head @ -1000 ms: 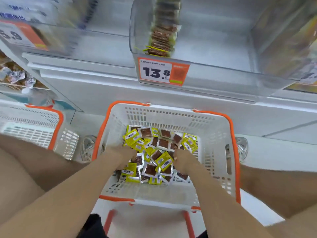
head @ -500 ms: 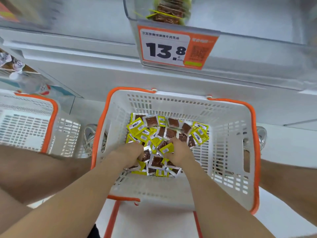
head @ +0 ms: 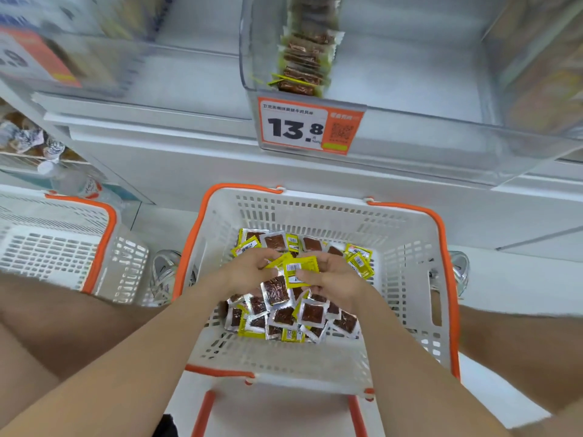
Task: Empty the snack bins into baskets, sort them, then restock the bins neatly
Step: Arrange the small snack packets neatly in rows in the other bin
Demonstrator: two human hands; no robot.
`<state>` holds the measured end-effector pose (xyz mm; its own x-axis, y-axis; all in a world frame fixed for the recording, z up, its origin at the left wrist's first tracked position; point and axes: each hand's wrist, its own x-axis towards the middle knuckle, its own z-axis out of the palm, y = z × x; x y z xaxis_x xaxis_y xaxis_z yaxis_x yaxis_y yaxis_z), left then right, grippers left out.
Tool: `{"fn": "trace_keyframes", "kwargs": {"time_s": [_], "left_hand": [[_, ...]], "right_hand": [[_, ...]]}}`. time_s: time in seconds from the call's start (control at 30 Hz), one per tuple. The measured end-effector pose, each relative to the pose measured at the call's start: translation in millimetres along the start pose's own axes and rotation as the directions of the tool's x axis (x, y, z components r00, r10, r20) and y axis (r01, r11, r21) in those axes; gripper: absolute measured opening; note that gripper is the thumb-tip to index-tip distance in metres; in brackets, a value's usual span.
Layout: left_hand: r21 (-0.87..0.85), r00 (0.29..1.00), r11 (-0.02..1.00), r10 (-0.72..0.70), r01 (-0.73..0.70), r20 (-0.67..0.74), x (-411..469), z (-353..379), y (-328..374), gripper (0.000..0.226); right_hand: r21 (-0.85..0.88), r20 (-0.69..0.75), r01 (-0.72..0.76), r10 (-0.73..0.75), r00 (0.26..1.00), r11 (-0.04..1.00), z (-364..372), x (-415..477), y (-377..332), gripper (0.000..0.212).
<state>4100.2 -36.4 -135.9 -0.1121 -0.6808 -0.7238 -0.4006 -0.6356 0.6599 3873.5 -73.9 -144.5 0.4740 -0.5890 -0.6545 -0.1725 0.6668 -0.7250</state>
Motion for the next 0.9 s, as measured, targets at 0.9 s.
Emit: {"fn": "trace_keyframes", "kwargs": {"time_s": [0.9], "left_hand": [[-0.238,0.941,0.914,0.297,-0.329,-0.159,-35.6,-8.5,56.3,0.015]], "right_hand": [[0.626,-0.101,-0.044,0.136,0.986,0.778,-2.6,-19.9,-36.4,0.035]]}}
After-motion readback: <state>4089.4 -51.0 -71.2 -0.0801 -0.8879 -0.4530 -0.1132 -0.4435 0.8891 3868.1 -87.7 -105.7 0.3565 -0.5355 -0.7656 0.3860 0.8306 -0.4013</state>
